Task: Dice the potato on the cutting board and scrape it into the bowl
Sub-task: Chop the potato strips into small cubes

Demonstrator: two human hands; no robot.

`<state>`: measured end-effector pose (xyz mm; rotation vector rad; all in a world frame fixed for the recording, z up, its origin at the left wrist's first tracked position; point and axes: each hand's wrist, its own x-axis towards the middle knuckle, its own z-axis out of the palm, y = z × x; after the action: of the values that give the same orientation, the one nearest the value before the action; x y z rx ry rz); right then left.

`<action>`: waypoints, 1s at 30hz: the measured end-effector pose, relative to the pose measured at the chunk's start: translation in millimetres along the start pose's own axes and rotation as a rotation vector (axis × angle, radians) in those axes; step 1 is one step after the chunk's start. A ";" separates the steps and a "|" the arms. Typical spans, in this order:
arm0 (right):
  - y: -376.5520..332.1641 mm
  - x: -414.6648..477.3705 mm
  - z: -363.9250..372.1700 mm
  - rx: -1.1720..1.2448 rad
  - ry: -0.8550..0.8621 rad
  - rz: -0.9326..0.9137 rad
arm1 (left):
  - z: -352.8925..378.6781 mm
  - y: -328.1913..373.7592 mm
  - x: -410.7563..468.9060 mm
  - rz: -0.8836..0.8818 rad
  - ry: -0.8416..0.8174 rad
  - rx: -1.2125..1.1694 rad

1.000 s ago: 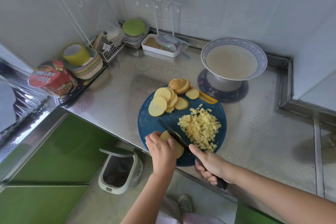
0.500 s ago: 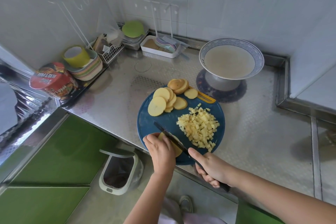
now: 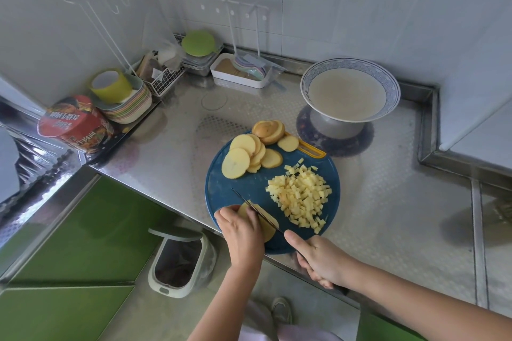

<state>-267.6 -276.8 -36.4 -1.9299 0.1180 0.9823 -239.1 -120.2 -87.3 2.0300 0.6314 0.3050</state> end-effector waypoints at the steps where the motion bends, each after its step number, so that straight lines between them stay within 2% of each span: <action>1: -0.2 -0.1 -0.1 0.001 0.001 0.005 | 0.5 -0.6 -0.1 0.007 0.001 0.015; 12: -8.6 0.1 -11.7 0.144 -0.172 0.142 | 2.6 -2.8 1.7 0.077 0.011 0.092; 30: -19.4 19.4 -3.2 0.026 -0.153 0.206 | 5.0 -6.1 1.5 0.176 0.047 0.139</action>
<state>-243.9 -262.6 -35.2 -1.8379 0.2437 1.2548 -237.5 -120.4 -95.1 2.2229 0.5155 0.4242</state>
